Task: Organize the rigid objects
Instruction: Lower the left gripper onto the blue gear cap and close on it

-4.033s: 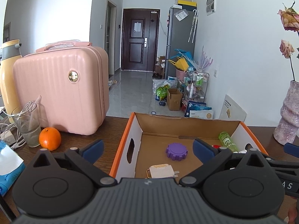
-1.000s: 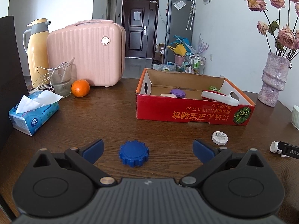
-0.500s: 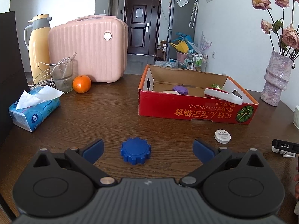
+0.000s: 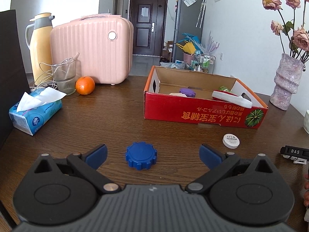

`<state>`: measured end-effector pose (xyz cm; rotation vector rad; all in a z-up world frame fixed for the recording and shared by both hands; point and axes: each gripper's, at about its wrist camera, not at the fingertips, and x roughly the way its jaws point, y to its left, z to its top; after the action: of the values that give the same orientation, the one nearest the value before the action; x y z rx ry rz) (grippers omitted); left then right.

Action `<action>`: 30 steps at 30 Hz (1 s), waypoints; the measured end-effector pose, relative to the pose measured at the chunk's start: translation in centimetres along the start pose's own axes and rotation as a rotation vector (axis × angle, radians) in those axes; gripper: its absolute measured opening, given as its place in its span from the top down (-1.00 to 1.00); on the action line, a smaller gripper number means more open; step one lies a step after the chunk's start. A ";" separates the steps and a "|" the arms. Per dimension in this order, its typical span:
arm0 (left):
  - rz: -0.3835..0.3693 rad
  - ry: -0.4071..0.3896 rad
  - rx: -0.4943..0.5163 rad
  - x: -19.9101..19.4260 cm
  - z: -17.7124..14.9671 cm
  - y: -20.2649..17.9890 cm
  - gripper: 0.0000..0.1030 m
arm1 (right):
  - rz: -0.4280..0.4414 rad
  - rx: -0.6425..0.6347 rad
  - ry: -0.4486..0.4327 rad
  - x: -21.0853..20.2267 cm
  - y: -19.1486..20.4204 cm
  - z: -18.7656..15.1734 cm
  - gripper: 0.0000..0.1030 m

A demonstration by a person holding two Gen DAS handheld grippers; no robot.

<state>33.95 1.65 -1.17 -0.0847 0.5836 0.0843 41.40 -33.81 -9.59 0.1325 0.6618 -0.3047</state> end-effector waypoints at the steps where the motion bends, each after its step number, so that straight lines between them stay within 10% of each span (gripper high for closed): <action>1: 0.001 0.000 -0.002 0.0 0.0 0.0 -1.00 | -0.001 0.000 -0.018 -0.3 0.0 0.0 -0.89; 30: 0.113 0.076 -0.049 3.7 0.6 3.5 -1.00 | 0.185 -0.083 -0.272 -8.3 2.3 -1.2 -0.89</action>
<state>37.02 5.35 -2.94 -0.1029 0.6623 0.2063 35.23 -29.39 -5.34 0.0701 0.3881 -0.1138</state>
